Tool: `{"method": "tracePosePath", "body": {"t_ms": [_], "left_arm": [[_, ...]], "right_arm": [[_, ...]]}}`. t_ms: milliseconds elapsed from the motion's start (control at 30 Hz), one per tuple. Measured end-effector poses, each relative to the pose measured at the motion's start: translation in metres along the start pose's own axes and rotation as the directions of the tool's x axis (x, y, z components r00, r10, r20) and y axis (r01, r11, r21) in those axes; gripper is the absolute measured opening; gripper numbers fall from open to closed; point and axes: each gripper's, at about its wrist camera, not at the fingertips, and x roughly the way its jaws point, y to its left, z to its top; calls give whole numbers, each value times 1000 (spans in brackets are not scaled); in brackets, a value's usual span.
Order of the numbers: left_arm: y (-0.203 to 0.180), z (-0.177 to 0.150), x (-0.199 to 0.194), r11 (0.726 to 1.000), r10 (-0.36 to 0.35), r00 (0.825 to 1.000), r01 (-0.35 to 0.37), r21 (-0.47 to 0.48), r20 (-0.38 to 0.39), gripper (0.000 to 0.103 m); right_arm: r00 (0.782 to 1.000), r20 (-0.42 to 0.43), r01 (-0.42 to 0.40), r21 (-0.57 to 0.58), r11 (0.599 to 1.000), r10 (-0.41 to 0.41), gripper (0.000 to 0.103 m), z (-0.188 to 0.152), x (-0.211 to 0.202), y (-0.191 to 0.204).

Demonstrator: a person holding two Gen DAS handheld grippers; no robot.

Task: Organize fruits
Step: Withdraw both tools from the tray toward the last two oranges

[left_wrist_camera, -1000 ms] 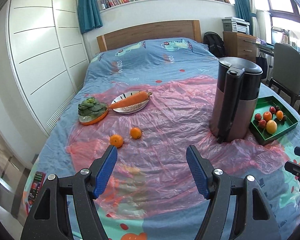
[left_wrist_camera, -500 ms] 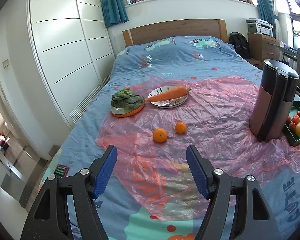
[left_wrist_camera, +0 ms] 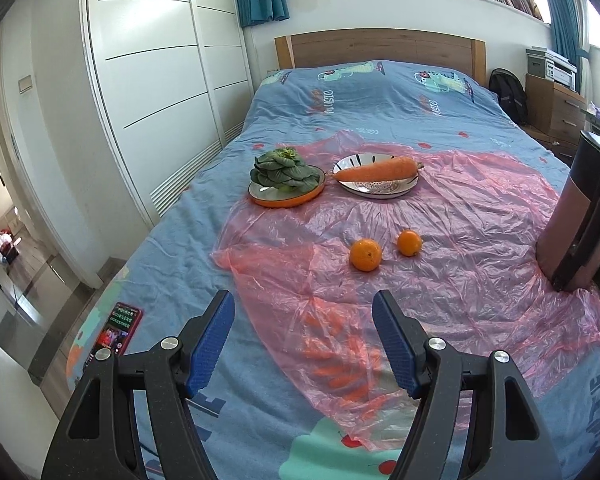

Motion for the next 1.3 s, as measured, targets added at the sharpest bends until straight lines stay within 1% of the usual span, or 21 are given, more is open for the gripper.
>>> {"method": "tracePosePath", "body": {"t_ms": [200, 400, 600, 900, 1067, 1100, 1200, 1300], "left_arm": [[7, -2, 26, 999, -28, 999, 28, -21, -20, 66], [5, 3, 55, 997, -68, 997, 67, -41, -33, 66], [-10, 9, 88, 992, -121, 992, 119, -46, -47, 66], [-36, 12, 146, 983, -183, 980, 181, -31, -82, 66], [-46, 16, 171, 979, -202, 976, 201, -18, -86, 66], [-47, 16, 175, 981, -192, 978, 191, -18, -86, 65], [-44, 17, 188, 979, -201, 975, 198, -40, -92, 65], [-46, 15, 195, 980, -200, 976, 198, -32, -89, 65]], "right_arm": [[999, -10, -31, -37, 999, 31, 77, 23, 35, 25], [998, -20, -62, -69, 996, 61, 77, 50, 70, 45], [996, -22, -87, -108, 990, 85, 77, 79, 109, 63], [991, -32, -132, -153, 979, 129, 77, 124, 180, 81], [986, -37, -164, -164, 973, 160, 77, 147, 216, 89], [986, -38, -168, -164, 972, 164, 77, 151, 223, 90], [984, -42, -177, -151, 973, 172, 77, 160, 239, 89], [982, -45, -186, -150, 971, 182, 77, 164, 251, 88]]}}
